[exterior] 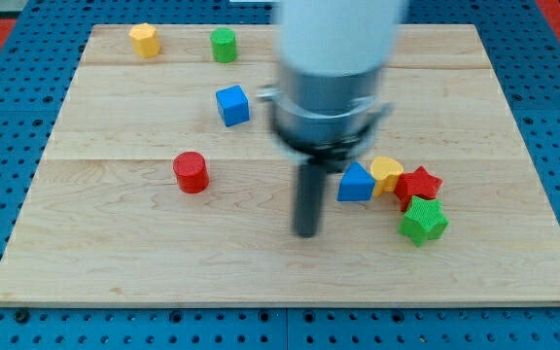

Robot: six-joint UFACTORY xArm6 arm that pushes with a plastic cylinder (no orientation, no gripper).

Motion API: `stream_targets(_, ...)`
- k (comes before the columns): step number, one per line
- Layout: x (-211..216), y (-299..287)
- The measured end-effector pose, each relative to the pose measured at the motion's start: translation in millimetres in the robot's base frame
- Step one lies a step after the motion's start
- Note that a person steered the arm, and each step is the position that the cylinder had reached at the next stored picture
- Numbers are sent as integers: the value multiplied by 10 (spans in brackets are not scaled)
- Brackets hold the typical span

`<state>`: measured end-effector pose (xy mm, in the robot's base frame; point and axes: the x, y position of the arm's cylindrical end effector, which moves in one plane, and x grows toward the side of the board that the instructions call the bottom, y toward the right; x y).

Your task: Push red circle into the blue triangle

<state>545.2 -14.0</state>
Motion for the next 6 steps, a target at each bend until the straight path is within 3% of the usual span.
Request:
stream_targets(1,85,-1251)
stream_targets(2,-432,-1867)
stream_targets(3,-791,-1579)
stream_targets(4,-802,-542)
stream_targets(6,-741,-34)
